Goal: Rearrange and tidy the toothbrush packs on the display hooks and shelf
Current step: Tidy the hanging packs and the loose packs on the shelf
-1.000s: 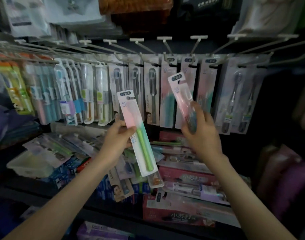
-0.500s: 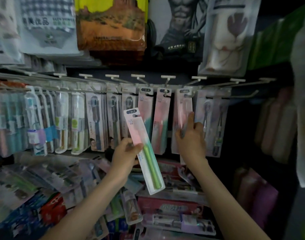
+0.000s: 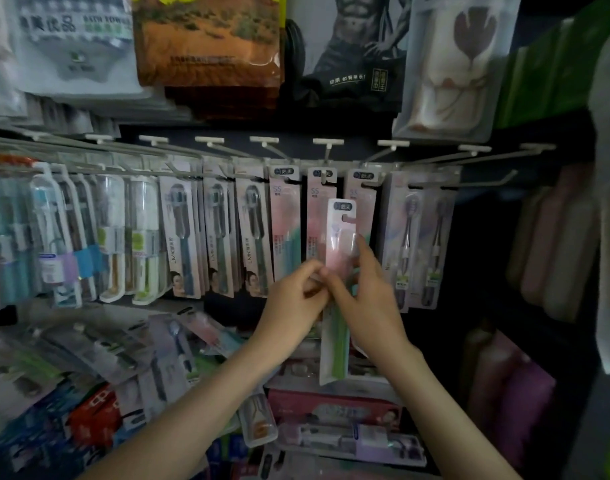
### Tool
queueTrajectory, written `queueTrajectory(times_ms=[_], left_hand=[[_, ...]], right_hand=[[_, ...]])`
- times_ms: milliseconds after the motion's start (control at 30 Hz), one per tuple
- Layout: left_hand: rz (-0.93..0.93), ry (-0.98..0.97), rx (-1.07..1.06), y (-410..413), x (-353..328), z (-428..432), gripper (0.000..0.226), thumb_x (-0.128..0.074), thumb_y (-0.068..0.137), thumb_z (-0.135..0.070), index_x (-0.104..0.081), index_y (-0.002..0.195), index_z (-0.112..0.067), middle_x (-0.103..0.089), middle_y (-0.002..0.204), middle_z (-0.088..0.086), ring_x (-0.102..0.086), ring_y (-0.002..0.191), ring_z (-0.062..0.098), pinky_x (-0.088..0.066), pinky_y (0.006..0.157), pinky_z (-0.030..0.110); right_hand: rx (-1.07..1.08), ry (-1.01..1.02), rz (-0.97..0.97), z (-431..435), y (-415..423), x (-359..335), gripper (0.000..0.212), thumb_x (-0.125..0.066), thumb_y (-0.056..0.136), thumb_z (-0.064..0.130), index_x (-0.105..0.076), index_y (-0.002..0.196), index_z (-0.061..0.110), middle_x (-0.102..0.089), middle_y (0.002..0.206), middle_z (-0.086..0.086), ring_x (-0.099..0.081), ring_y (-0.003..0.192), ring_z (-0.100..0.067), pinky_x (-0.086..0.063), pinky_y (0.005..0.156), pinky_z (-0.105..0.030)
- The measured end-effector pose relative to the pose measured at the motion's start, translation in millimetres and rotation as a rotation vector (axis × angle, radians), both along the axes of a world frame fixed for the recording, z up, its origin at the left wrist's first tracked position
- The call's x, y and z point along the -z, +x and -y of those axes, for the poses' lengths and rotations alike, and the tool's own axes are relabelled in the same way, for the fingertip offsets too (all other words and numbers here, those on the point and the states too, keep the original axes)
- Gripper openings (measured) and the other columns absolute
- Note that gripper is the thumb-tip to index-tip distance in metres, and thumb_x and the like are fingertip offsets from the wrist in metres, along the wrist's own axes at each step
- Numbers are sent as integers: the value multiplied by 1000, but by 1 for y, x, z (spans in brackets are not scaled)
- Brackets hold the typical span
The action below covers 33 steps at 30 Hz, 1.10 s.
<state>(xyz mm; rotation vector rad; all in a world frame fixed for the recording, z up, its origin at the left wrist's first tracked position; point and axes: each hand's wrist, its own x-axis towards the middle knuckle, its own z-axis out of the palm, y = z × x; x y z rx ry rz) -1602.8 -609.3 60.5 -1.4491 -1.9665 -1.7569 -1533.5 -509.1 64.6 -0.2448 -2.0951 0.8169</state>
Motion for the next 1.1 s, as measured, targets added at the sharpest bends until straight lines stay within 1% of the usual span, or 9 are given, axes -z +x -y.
queueTrajectory(times_ms=[100, 200, 333, 433, 567, 733, 833, 967, 1100], left_hand=[[-1, -56, 93, -5, -9, -7, 23, -58, 89, -3, -57, 90, -26, -68, 82, -10, -63, 77, -4, -44, 68, 9], [27, -69, 154, -13, -16, -10, 33, -63, 88, -17, -53, 113, -36, -63, 112, -12, -59, 103, -3, -46, 88, 14], [-113, -34, -135, -24, -16, -11, 49, -60, 91, -29, -42, 136, -27, -49, 134, -11, -46, 116, -2, -36, 96, 16], [-219, -106, -237, -28, -12, -12, 52, -57, 93, -29, -38, 140, -24, -44, 140, -6, -42, 119, 0, -30, 94, 14], [-299, -303, -278, -27, -3, -12, 54, -53, 94, -32, -33, 143, -23, -37, 145, 1, -39, 129, 15, -25, 94, 14], [-357, -644, -259, -23, 25, -4, 56, -49, 95, -40, -32, 145, -22, -38, 143, 2, -39, 128, 18, -35, 97, 23], [-369, -765, -290, -15, 48, 7, 54, -47, 95, -43, -34, 142, -21, -44, 136, 4, -44, 122, 21, -42, 93, 30], [-394, -863, -305, -3, 73, 20, 52, -46, 95, -41, -35, 143, -22, -45, 136, 3, -46, 122, 22, -43, 91, 30], [-351, -866, -315, 7, 87, 22, 49, -47, 96, -39, -36, 142, -24, -45, 137, 2, -47, 118, 21, -44, 85, 29]], right_hand=[[71, 18, 2, -11, 3, -14, 75, -57, 88, 45, -20, 149, 23, -49, 134, -5, -50, 116, -18, -46, 93, -32], [174, 133, -10, -22, 7, -28, 73, -59, 88, 39, -24, 148, 18, -52, 130, -8, -52, 111, -21, -42, 86, -27], [364, 322, -48, -34, -3, -36, 69, -58, 90, 34, -28, 145, 7, -53, 129, -16, -52, 116, -31, -48, 88, -39], [473, 301, -46, -38, -13, -39, 65, -53, 92, 37, -29, 143, 4, -55, 126, -17, -56, 110, -32, -48, 80, -36], [495, 253, 50, -43, -30, -43, 56, -47, 95, 38, -32, 138, 5, -56, 121, -15, -58, 102, -34, -45, 74, -35], [409, 228, 115, -45, -29, -25, 67, -46, 96, 40, -17, 148, 8, -42, 138, -16, -44, 122, -31, -41, 93, -39], [254, 322, 63, -41, -9, 20, 58, -54, 95, 29, -32, 143, 4, -48, 132, -18, -44, 121, -30, -38, 98, -37], [99, 373, 450, -57, 10, 83, 50, -58, 92, 27, -43, 135, 6, -52, 125, -15, -45, 118, -31, -41, 94, -35], [70, 313, 730, -70, 19, 113, 64, -51, 94, 38, -22, 149, 21, -25, 153, -9, -25, 137, -28, -25, 111, -36]])
